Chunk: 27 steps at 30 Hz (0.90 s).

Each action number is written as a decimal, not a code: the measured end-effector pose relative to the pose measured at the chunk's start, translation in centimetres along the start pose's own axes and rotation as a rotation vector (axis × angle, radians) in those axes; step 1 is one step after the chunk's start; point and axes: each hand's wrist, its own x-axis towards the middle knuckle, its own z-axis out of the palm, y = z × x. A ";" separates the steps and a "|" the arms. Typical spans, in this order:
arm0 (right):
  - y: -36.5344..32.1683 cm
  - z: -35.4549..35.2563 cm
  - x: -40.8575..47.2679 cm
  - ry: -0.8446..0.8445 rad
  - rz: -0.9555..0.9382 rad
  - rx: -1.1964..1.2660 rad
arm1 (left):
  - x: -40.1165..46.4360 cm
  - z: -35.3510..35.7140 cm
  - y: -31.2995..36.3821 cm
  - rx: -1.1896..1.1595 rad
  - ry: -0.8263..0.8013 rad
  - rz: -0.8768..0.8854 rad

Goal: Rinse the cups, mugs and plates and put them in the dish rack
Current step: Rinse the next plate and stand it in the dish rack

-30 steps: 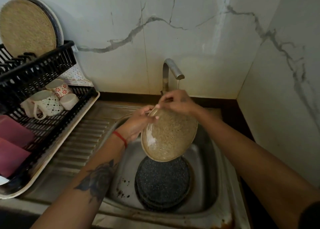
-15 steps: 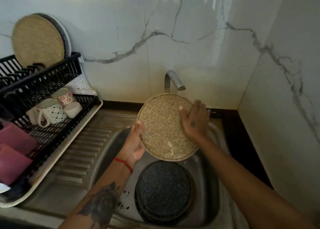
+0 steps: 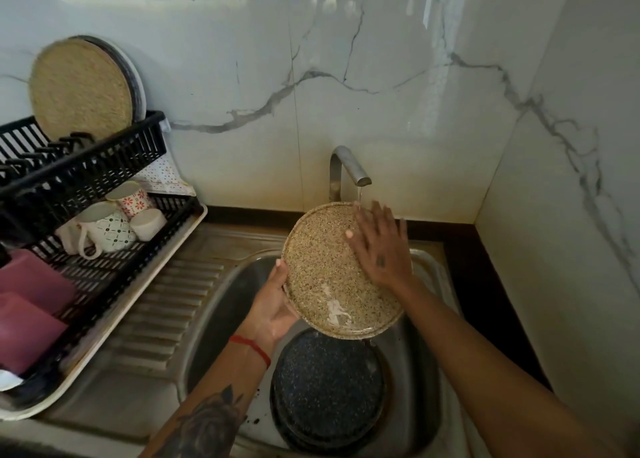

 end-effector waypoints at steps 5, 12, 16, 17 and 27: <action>-3.5 1.2 -2.3 -0.002 -0.071 -0.065 | -0.1 0.4 -0.6 -0.022 0.003 -0.077; -4.1 1.6 -2.7 -0.022 -0.334 -0.159 | -0.2 0.7 -0.2 -0.057 0.019 -0.073; 0.4 0.3 -1.5 -0.014 0.026 -0.038 | -0.4 -0.4 0.2 -0.073 0.093 -0.059; 0.9 0.2 -1.6 -0.030 0.066 0.000 | -0.5 -0.4 0.2 -0.077 0.108 -0.056; -5.7 2.9 -7.4 -0.147 -0.440 -0.151 | -0.4 0.3 -0.2 -0.130 0.154 -0.099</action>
